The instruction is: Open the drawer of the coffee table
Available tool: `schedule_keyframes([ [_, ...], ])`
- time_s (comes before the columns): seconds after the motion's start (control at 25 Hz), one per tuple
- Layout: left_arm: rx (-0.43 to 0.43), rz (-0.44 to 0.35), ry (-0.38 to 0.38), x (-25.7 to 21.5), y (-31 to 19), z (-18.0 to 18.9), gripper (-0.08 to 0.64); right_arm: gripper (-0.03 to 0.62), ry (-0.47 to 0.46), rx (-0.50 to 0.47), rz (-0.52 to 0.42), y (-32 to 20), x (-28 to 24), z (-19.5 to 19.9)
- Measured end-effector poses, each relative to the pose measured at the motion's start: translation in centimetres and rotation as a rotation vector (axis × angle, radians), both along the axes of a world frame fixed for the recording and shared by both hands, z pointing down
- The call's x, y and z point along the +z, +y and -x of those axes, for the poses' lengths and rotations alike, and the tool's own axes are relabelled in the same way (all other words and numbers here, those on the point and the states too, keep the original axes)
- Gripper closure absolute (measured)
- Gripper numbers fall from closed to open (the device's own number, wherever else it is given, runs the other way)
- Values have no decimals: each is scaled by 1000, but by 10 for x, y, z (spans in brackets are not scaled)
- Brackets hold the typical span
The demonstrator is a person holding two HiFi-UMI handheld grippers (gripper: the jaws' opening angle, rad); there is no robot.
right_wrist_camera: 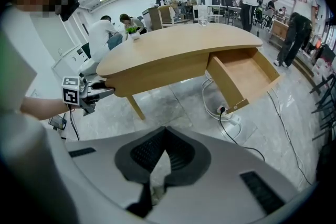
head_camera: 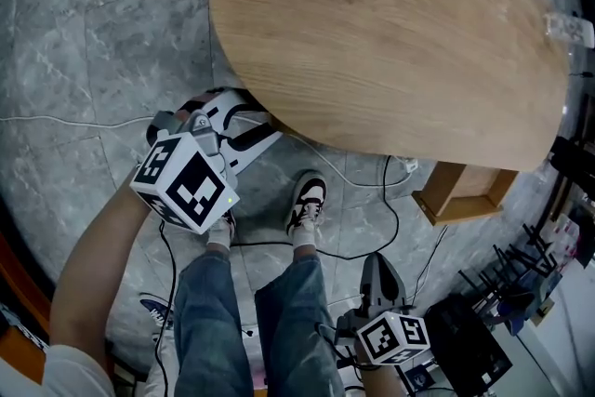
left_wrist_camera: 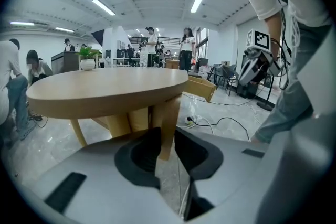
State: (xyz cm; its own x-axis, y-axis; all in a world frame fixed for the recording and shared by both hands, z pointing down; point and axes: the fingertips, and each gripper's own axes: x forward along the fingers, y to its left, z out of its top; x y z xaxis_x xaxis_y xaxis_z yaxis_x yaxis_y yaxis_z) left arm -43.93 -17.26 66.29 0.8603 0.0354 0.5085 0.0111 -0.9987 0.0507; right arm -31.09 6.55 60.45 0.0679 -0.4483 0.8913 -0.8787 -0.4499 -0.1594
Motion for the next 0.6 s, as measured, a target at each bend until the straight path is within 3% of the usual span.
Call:
schedule_keyframes([
  [0.24,12,3,-13,-1,4,-2,486,594,-6,0,3,2,0,-1],
  [0.6,120,-1,-32,-1,39,8,492,592,6,-2,-5,6,0,0],
])
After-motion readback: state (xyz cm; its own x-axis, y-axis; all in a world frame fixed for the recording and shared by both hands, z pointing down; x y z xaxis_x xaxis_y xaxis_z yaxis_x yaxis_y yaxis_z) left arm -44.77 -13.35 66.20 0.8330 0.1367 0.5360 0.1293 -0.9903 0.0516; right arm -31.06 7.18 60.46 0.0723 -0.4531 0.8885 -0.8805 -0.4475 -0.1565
